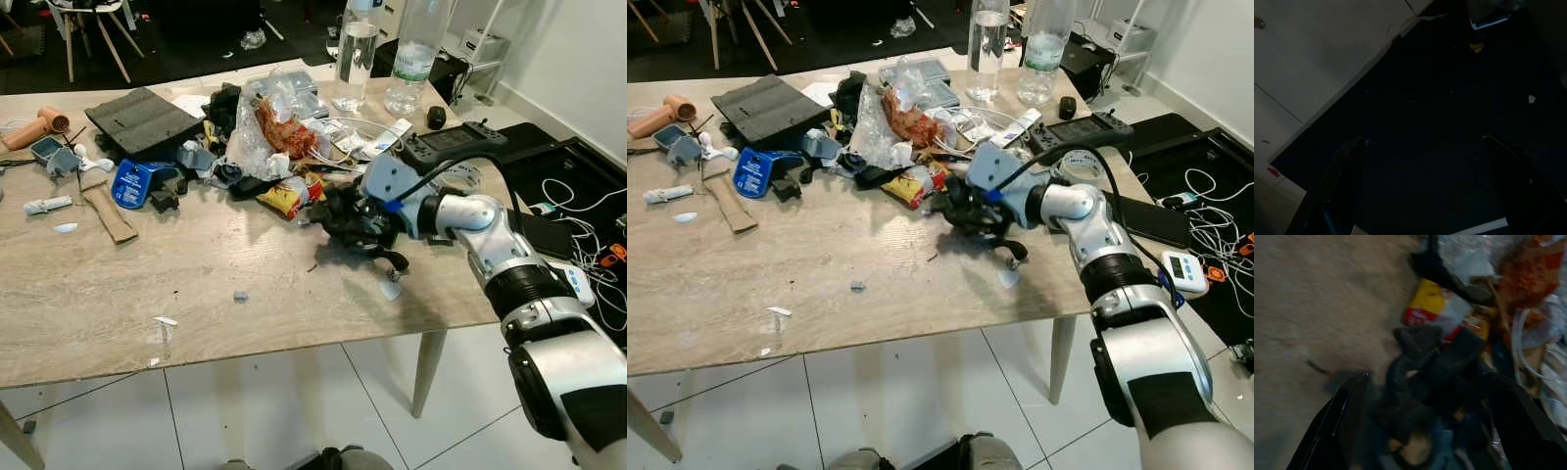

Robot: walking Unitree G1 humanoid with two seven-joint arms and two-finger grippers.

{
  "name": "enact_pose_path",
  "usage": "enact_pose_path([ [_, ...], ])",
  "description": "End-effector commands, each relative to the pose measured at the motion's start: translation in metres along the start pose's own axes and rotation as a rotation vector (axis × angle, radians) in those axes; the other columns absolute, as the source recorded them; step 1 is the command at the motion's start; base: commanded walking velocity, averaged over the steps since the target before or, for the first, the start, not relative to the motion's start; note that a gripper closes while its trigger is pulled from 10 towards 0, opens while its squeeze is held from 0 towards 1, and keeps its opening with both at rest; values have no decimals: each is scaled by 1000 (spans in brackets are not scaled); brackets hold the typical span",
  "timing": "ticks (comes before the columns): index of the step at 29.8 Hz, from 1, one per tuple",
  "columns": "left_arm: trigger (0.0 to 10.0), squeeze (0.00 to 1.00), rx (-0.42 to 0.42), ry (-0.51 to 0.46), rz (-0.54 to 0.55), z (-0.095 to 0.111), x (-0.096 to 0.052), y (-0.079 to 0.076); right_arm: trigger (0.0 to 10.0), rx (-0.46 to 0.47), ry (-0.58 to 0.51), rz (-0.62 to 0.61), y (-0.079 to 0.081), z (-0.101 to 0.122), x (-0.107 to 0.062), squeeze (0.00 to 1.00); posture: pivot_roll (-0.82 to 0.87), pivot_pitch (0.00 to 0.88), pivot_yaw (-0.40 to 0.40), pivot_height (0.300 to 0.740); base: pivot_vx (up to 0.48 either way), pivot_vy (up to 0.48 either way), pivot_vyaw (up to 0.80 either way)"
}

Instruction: Picking trash to rubbish bin

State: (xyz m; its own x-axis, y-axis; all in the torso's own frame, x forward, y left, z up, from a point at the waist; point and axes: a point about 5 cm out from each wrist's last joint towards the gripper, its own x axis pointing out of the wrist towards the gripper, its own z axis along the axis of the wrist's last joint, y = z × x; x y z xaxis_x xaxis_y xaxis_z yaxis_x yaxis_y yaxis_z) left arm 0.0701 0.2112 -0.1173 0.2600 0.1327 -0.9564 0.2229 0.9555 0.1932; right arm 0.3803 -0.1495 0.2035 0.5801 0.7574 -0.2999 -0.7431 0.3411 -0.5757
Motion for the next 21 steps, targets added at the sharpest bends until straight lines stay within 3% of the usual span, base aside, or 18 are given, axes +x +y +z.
enact_pose_path([
  [1, 10000, 0, 16, 12, -11, -3, 0, -5, 10000, 5, -26, 11, -1, 3, -2, 0, 51, 111, -11, 740, 0, 0, 0],
  [10, 10000, 0, 24, 4, -3, 2, 0, 3, 10000, 7, -61, 36, 1, 10, 0, 0, 54, 116, -8, 740, 0, 0, 0],
  [21, 10000, 0, 27, 14, 8, -2, 0, 13, 10000, -65, 85, 148, 28, -7, 14, 0, 55, 122, -8, 740, 0, 0, 0],
])
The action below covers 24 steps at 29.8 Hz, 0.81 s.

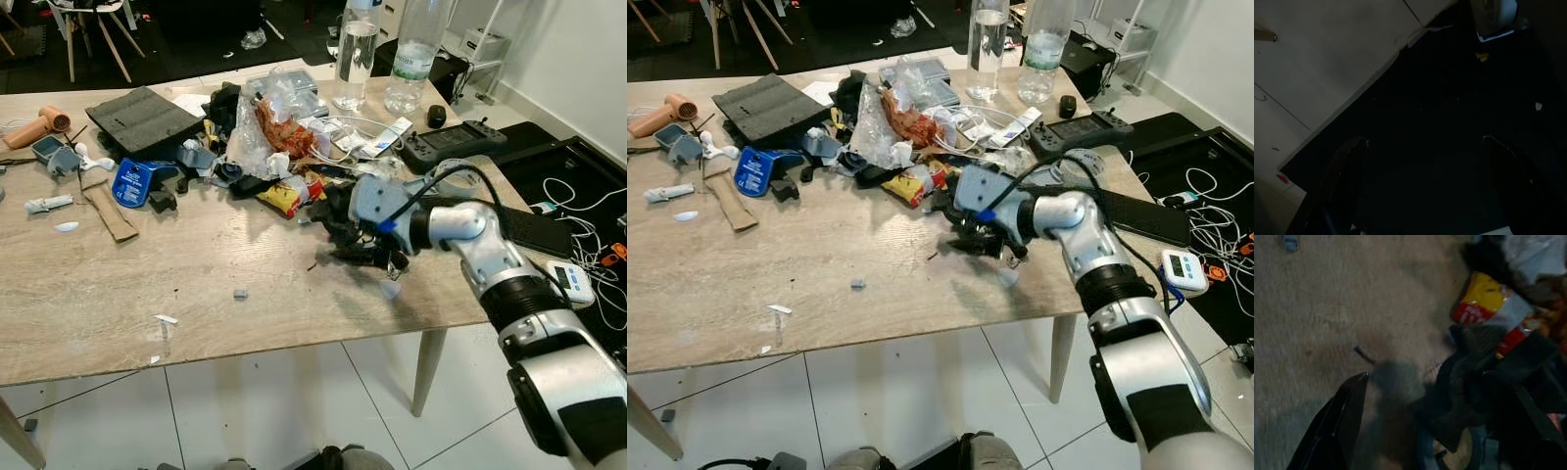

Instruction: Picking trash to rubbish bin

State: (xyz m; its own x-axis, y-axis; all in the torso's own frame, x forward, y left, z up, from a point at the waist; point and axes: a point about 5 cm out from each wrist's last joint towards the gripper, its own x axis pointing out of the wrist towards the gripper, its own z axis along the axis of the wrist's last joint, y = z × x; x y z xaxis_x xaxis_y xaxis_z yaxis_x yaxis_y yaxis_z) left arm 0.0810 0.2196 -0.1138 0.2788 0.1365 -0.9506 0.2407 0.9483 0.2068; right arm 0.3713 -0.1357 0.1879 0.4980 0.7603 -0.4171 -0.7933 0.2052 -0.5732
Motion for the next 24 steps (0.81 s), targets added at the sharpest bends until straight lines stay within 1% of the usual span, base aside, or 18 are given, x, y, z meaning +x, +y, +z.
enact_pose_path([
  [1, 10000, 0, 4, 36, -1, -14, -2, 3, 10000, -12, 48, 13, 9, -6, 7, 0, 58, 122, -8, 740, 0, 0, 0],
  [2, 10000, 0, 4, 36, -1, -14, -2, 3, 10000, -12, 48, 13, 9, -6, 7, 0, 58, 122, -8, 740, 0, 0, 0],
  [3, 10000, 0, 3, 42, 1, -19, -2, 4, 10000, -24, 67, -14, 8, -5, 10, 0, 61, 122, -7, 740, 0, 0, 0],
  [6, 10000, 0, 2, 44, 1, -20, -3, 4, 10000, -34, 82, -46, 5, -4, 12, 0, 61, 122, -7, 740, 0, 0, 0],
  [8, 10000, 0, 5, 43, -1, -19, -2, 2, 10000, -48, 139, -87, 1, -7, 12, 0, 59, 121, -8, 740, 0, 0, 0],
  [10, 10000, 0, 7, 38, -7, -17, -2, -2, 10000, -47, 172, -124, -1, -10, 13, 0, 59, 121, -8, 740, 0, 0, 0],
  [13, 10000, 0, 8, 34, -11, -15, -2, -5, 10000, -42, 182, -140, -1, -10, 15, 0, 59, 121, -9, 740, 0, 0, 0],
  [15, 10000, 0, 8, 26, -20, -10, -1, -13, 10000, -38, 196, -154, 0, -12, 17, 0, 59, 122, -10, 740, 0, 0, 0],
  [16, 10000, 0, 9, 23, -24, -8, -1, -17, 0, -33, 195, -163, 0, -12, 18, 0, 60, 122, -11, 740, 0, 0, 0],
  [17, 10000, 0, 9, 23, -24, -8, -1, -17, 0, -33, 195, -163, 0, -12, 18, 0, 60, 122, -11, 740, 0, 0, 0],
  [18, 10000, 0, 11, 17, -30, -4, 0, -24, 0, -29, 191, -171, 0, -11, 19, 0, 60, 122, -11, 740, 0, 0, 0],
  [24, 10000, 0, 15, 10, -37, 0, 0, -32, 0, -32, 181, -204, -2, -9, 21, 0, 60, 124, -8, 740, 0, 0, 0],
])
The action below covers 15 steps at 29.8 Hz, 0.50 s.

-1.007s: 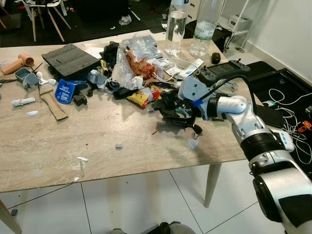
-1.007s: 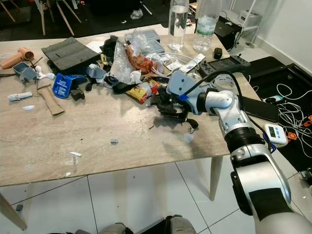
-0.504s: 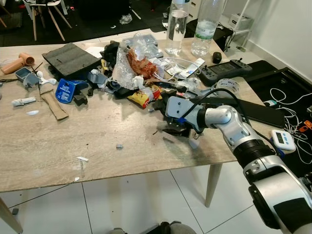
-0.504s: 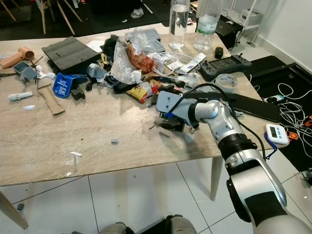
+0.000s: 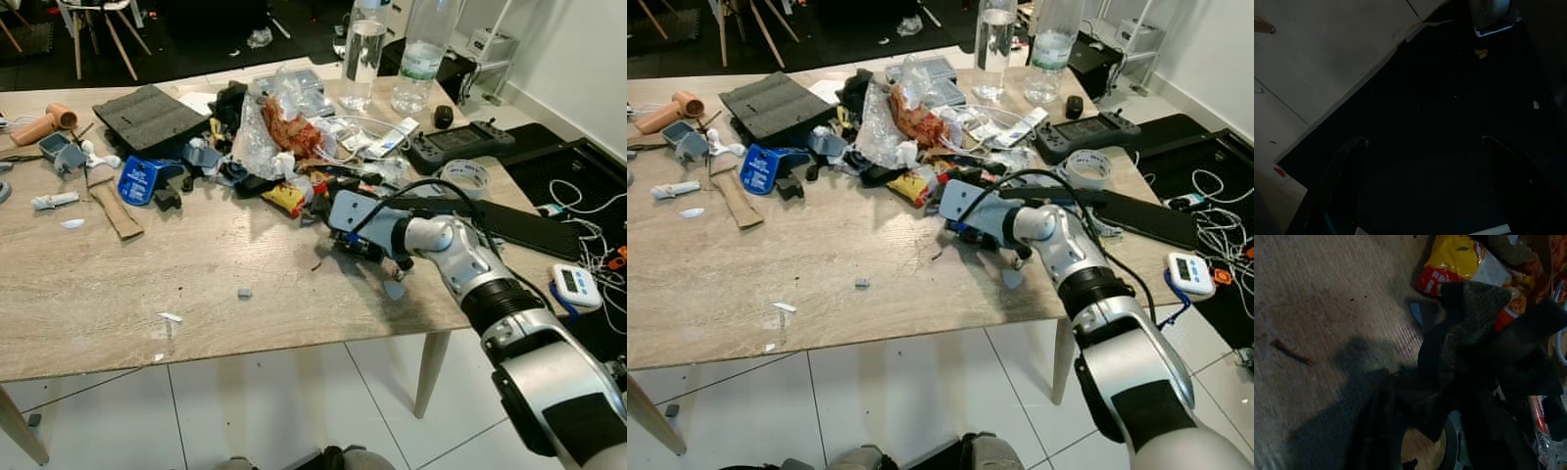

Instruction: Picking trash to rubbish bin

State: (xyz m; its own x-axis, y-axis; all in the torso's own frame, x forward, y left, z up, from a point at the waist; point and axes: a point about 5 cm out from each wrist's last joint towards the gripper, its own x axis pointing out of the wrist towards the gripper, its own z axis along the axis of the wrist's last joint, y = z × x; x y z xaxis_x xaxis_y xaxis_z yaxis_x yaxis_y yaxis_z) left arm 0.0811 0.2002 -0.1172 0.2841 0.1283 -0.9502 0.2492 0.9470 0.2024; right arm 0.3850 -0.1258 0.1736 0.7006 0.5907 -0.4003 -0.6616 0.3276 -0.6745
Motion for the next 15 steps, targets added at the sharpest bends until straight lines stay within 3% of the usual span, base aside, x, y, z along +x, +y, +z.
enact_pose_path([
  [1, 10000, 0, 8, 16, -32, -4, -1, -15, 0, -8, 8, -3, -1, 1, 1, 0, 60, 124, -8, 740, 0, 0, 0],
  [8, 10000, 0, 4, 24, -22, -9, -1, -4, 0, -12, -36, -7, 0, 8, 3, 0, 61, 122, -10, 740, 0, 0, 0],
  [15, 10000, 0, 13, 27, -15, -9, -1, -3, 0, -2, -141, -77, -13, 26, 1, 0, 60, 119, -10, 740, 0, 0, 0],
])
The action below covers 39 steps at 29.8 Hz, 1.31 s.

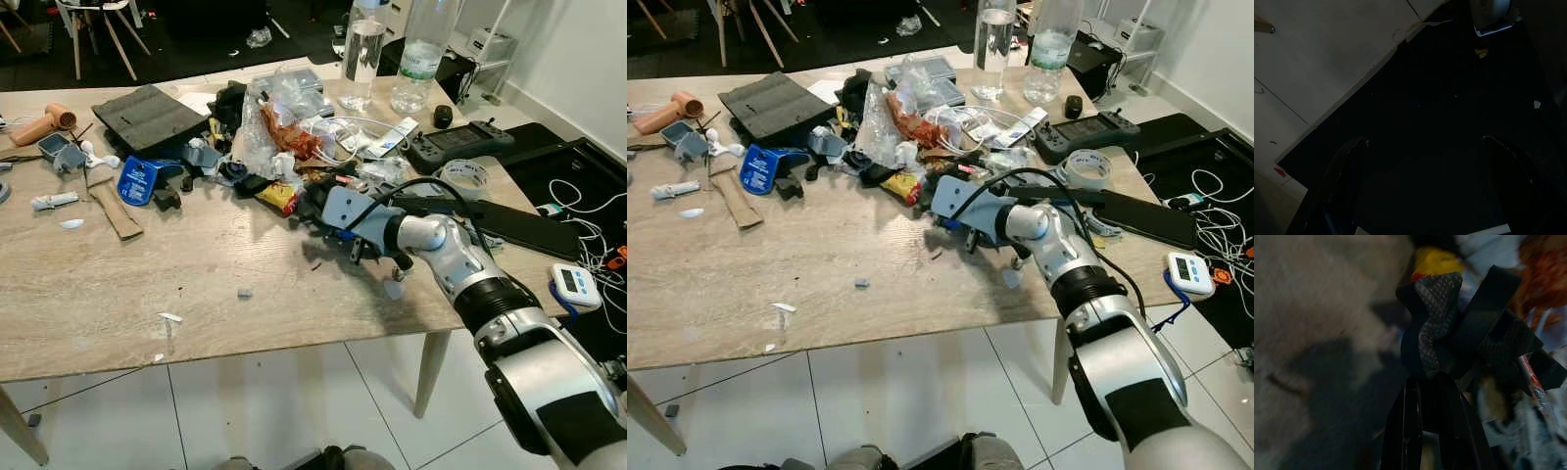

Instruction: Picking trash to rubbish bin

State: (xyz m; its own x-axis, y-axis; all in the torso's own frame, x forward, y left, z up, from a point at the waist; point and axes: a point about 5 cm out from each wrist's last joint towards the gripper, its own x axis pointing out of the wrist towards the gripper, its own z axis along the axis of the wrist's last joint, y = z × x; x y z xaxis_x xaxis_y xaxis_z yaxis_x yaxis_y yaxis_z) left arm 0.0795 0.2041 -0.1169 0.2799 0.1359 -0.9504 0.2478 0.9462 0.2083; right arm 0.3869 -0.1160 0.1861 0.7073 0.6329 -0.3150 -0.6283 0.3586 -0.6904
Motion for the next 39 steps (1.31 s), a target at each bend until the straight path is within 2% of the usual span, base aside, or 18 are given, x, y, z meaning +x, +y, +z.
enact_pose_path([
  [1, 10000, 0, 13, 20, -21, -7, -1, -6, 0, -4, -58, -29, -6, 11, 0, 0, 60, 119, -10, 740, 0, 0, 0],
  [3, 10000, 0, 15, 21, -19, -7, -1, -6, 0, 7, -104, -56, -12, 19, 0, 0, 59, 114, -11, 740, 0, 0, 0],
  [6, 10000, 0, 25, 22, -11, -7, -1, -5, 0, 103, -297, -124, -30, 47, -6, 0, 59, 114, -11, 740, 0, 0, 0],
  [7, 10000, 0, 25, 22, -11, -7, -1, -5, 0, 103, -297, -124, -30, 47, -6, 0, 59, 114, -11, 740, 0, 0, 0],
  [11, 10000, 0, 29, 27, 2, -8, -1, -3, 0, 319, -669, -77, -43, 95, -22, 0, 62, 107, -12, 740, 0, 0, 0],
  [12, 10000, 0, 30, 28, 5, -9, -1, -3, 0, 365, -748, -52, -44, 103, -26, 0, 62, 107, -12, 740, 0, 0, 0],
  [13, 10000, 0, 30, 28, 5, -9, -1, -3, 0, 365, -748, -52, -44, 103, -26, 0, 62, 107, -12, 740, 0, 0, 0],
  [15, 10000, 0, 31, 29, 10, -8, -1, -2, 0, 441, -891, 11, -43, 118, -35, 0, 62, 107, -12, 740, 0, 0, 0],
  [18, 10000, 0, 32, 28, 18, -7, -1, 0, 0, 514, -1016, 81, -40, 128, -43, 0, 62, 107, -12, 740, 0, 0, 0],
  [21, 10000, 0, 31, 29, 29, -7, -1, 2, 0, 546, -1072, 126, -36, 133, -46, 0, 67, 111, -12, 740, 0, 0, 0],
  [22, 10000, 0, 27, 31, 36, -7, -1, 2, 3647, 551, -1079, 149, -33, 135, -46, 0, 67, 111, -12, 740, 0, 0, 0],
  [23, 10000, 0, 24, 33, 40, -7, -1, 3, 10000, 551, -1079, 172, -28, 135, -45, 0, 67, 111, -12, 740, 0, 0, 0],
  [24, 10000, 0, 21, 36, 46, -8, -1, 4, 10000, 555, -1072, 204, -20, 136, -42, 0, 67, 111, -12, 740, 0, 0, 0],
  [27, 10000, 0, 19, 37, 49, -8, -1, 5, 10000, 559, -1066, 225, -15, 136, -39, 0, 67, 111, -12, 740, 0, 0, 0],
  [29, 10000, 0, 9, 48, 64, -13, -1, 10, 10000, 597, -1041, 317, 6, 137, -30, 0, 68, 118, -10, 740, 0, 0, 0],
  [30, 10000, 0, 9, 48, 64, -13, -1, 10, 10000, 597, -1041, 317, 6, 137, -30, 0, 68, 118, -10, 740, 0, 0, 0],
  [32, 10000, 0, 2, 63, 82, -21, -3, 19, 10000, 616, -1008, 420, 29, 139, -22, 0, 75, 121, -11, 740, -154, 0, 0],
  [39, 10000, 0, -14, 80, 112, -32, -5, 34, 10000, 621, -950, 517, 48, 137, -19, 0, 75, 121, -11, 740, -309, 0, 0],
])
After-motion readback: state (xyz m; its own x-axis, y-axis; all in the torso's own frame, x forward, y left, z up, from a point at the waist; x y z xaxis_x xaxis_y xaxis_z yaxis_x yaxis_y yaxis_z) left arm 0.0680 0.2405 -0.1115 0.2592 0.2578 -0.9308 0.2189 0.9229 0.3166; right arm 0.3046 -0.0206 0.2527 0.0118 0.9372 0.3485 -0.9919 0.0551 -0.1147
